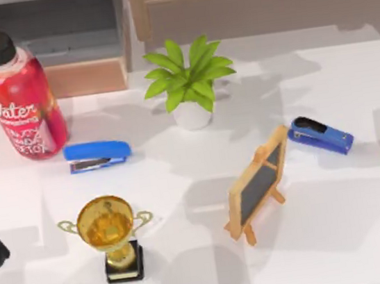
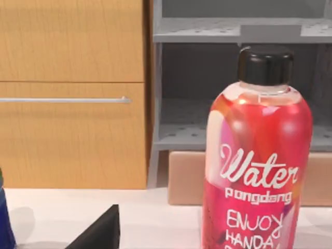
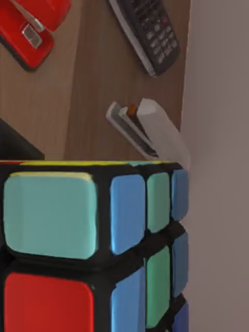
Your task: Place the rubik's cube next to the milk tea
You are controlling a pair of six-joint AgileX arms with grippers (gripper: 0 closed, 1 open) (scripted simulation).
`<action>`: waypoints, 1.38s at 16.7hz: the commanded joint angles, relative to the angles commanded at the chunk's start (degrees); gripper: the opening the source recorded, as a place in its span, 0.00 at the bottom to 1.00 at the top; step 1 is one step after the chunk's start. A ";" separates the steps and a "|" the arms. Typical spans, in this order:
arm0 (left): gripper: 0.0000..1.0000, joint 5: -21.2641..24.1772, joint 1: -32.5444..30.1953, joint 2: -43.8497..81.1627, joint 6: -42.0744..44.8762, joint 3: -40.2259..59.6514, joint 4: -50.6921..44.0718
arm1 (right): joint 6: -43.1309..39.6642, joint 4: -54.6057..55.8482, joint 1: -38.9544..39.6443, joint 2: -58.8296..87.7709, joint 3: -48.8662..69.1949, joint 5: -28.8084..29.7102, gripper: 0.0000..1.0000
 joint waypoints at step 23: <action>1.00 0.00 0.00 0.00 0.00 0.00 0.00 | -4.88 -72.91 -2.13 18.60 20.85 15.87 0.00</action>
